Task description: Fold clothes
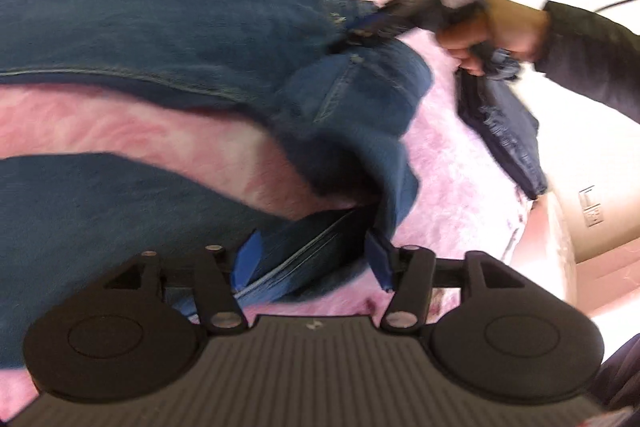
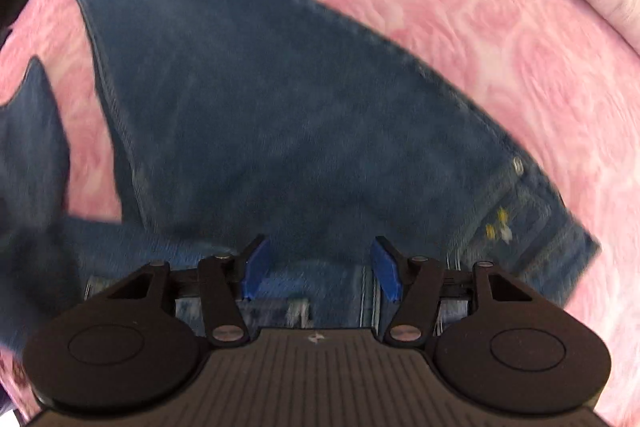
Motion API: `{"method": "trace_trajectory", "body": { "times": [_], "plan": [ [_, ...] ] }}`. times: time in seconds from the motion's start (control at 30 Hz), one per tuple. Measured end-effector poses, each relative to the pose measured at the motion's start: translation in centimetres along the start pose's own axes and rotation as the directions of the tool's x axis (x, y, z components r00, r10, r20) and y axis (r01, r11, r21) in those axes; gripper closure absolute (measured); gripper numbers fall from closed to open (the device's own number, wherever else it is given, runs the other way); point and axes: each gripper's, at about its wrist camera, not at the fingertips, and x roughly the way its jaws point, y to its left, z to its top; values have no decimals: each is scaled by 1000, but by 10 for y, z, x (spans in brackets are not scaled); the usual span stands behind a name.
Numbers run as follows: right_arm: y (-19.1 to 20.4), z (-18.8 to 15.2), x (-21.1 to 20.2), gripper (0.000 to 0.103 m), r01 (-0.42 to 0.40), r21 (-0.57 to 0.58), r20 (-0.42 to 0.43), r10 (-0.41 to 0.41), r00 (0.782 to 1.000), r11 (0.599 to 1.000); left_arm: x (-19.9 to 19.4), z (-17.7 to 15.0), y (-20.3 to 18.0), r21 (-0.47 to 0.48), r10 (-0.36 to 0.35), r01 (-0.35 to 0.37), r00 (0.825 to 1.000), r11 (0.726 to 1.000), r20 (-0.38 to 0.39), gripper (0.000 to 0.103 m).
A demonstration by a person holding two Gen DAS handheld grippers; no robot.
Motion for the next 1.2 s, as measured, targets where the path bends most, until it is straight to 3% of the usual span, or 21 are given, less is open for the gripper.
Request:
{"method": "trace_trajectory", "body": {
  "times": [0.17,0.3,0.43,0.47,0.5,0.63,0.67,0.7,0.77,1.03,1.2],
  "plan": [
    [5,-63,-27,47,18,29,-79,-16,997,999,-10,-9,7,64,35,-31,998,997,-61,45],
    [1,-115,-50,48,30,168,-103,-13,995,985,-7,2,3,64,-23,28,997,998,-71,40],
    [-21,-132,-72,45,10,331,32,-22,999,944,4,29,-7,5,-113,113,994,994,-15,36],
    [-27,-130,-76,35,17,351,71,-44,996,936,8,36,-10,-10,-129,129,992,992,-3,36],
    [-32,-127,-79,32,22,371,110,-67,992,928,12,41,-12,-22,-138,138,990,990,2,36],
    [-55,-93,-68,30,17,353,181,-86,980,935,34,55,-27,-5,-78,78,997,997,-23,41],
    [-60,-84,-62,30,22,334,184,-88,979,942,40,58,-31,7,-58,58,998,998,-32,51],
    [-65,-76,-57,30,26,315,186,-89,978,949,44,59,-36,23,-48,48,998,999,-38,72],
    [-70,-60,-47,30,12,284,183,-66,981,959,49,59,-45,54,-32,34,998,998,-47,82],
    [-67,-21,-24,31,-37,216,178,-2,984,976,47,43,-61,149,-2,8,999,989,-38,94],
    [-51,-9,-12,33,-93,138,138,73,988,986,42,34,-91,362,-33,57,997,930,-72,98]
  ]
}}
